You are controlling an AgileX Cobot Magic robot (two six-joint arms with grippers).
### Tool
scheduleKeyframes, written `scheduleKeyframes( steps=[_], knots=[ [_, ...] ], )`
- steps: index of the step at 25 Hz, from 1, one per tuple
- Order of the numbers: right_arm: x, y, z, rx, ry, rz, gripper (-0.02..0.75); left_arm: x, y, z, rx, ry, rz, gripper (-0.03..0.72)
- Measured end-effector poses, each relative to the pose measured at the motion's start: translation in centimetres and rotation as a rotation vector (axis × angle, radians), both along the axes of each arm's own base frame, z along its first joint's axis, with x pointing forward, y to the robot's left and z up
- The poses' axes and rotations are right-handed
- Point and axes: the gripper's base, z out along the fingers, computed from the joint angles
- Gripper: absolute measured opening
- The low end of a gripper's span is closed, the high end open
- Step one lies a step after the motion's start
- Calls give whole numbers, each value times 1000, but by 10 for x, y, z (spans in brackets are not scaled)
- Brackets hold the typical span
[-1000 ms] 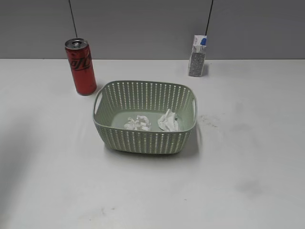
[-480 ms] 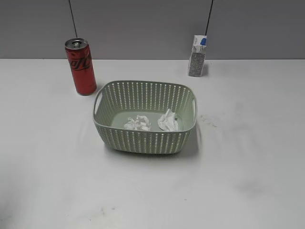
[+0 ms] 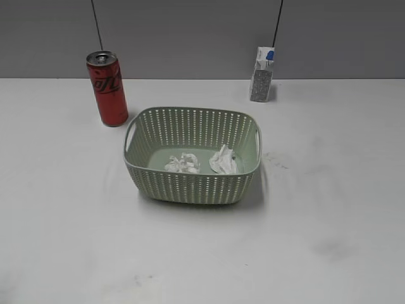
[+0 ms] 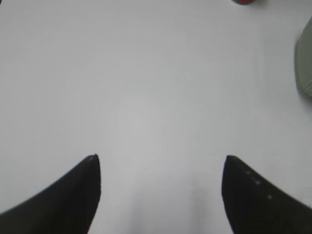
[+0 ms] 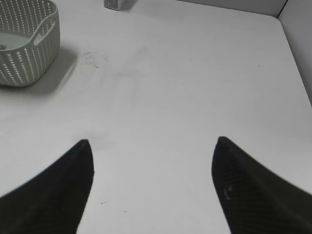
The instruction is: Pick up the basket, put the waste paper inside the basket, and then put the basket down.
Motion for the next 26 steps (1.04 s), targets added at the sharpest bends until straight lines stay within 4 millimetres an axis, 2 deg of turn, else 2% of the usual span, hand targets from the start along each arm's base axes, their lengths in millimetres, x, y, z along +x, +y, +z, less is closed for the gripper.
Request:
scheduleKeyframes(
  steps=[5, 14, 20, 26],
  knots=[
    [0, 0, 0, 0, 0, 0, 573, -33, -1, -16, 3, -86, -1, 571],
    [0, 0, 0, 1, 0, 0, 573, -84, -3, -10, 13, -406, -1, 567],
    [0, 0, 0, 1, -2, -1, 573, -88, -3, -10, 14, -427, -2, 565],
    [0, 0, 0, 1, -2, -1, 573, -88, -3, -11, 14, -424, -2, 521]
  ],
)
